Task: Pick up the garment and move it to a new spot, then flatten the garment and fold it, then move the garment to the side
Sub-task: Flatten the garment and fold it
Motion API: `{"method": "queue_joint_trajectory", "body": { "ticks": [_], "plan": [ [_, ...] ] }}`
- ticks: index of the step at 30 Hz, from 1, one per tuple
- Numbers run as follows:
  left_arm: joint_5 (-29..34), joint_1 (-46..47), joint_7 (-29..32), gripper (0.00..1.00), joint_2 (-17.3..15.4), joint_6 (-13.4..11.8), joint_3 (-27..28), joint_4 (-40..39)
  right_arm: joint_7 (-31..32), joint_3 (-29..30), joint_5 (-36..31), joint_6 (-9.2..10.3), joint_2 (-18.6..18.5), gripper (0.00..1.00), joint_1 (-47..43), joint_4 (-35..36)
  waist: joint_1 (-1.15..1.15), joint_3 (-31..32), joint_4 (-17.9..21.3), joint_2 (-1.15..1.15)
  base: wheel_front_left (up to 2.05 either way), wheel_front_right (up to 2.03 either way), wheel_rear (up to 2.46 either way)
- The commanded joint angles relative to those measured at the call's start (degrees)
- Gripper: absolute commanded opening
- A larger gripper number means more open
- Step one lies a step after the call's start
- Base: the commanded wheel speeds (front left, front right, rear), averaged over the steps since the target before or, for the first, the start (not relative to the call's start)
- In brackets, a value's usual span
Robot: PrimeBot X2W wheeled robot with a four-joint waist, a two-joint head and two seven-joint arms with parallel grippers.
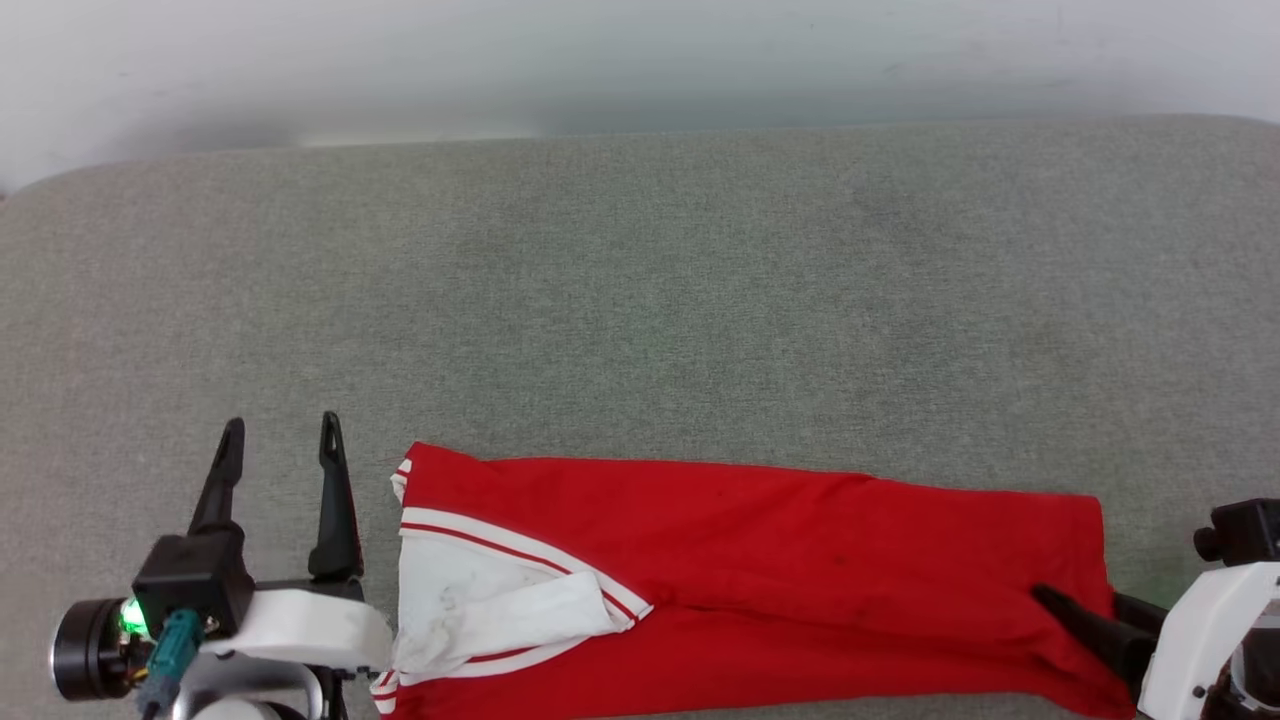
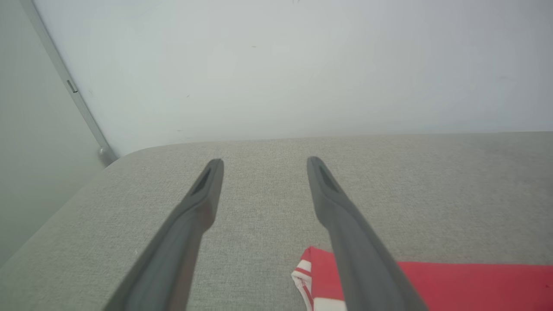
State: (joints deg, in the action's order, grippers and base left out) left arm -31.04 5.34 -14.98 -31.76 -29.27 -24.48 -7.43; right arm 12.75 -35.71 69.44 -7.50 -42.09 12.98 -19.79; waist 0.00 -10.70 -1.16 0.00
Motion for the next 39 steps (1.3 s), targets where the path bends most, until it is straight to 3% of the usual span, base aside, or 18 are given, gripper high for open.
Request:
{"method": "queue_joint_trajectory", "body": {
  "ticks": [1,9,10,11,12,19,30,39],
  "plan": [
    [1.57,-1.43,-0.26,1.0,1.26,0.44,1.32,-0.2,1.32,-1.54,0.25,0.02,2.1,1.0,-1.4,-0.19,0.0,-0.21,-0.38,0.0,0.0,0.0,0.0],
    [14.76,-7.67,-0.27,1.0,11.54,4.18,10.26,-1.3,3.51,-4.28,-0.31,-0.06,6.81,1.0,-1.55,-1.18,0.0,-0.46,-1.34,0.0,0.0,0.0,0.0],
    [16.37,-8.41,-0.27,1.0,12.36,4.65,11.1,-1.4,3.06,-4.02,-0.71,-0.06,7.0,0.47,-1.14,-1.66,0.0,-0.43,-1.39,0.0,0.0,0.0,0.0],
    [17.74,-8.99,-0.27,1.0,13.42,5.11,11.73,-1.44,2.81,-3.74,-0.95,-0.05,7.09,0.08,-0.88,-2.07,0.0,-0.36,-1.44,0.0,0.0,0.0,0.0],
    [18.78,-9.56,-0.27,1.0,14.48,5.52,12.45,-1.53,2.73,-3.55,-1.21,-0.05,7.03,0.0,-0.53,-2.26,0.0,-0.26,-1.48,0.0,0.0,0.0,0.0],
    [24.93,-13.99,-0.27,1.0,19.63,8.6,16.7,-0.93,1.98,0.17,-2.68,0.06,2.08,0.0,1.99,-2.04,0.0,1.89,-1.21,0.0,0.0,0.0,0.0],
    [27.96,-16.96,-0.21,1.0,22.9,12.67,18.26,0.68,7.47,5.27,-5.26,0.04,-6.75,0.0,2.01,-4.79,0.0,4.96,-0.96,0.0,0.0,0.0,0.0],
    [28.86,-17.8,-0.22,1.0,24.04,14.68,19.06,1.22,14.07,6.41,-2.9,0.02,-6.01,0.0,0.41,6.14,0.0,5.94,-1.2,0.0,0.0,0.0,0.0]
  ]
}}
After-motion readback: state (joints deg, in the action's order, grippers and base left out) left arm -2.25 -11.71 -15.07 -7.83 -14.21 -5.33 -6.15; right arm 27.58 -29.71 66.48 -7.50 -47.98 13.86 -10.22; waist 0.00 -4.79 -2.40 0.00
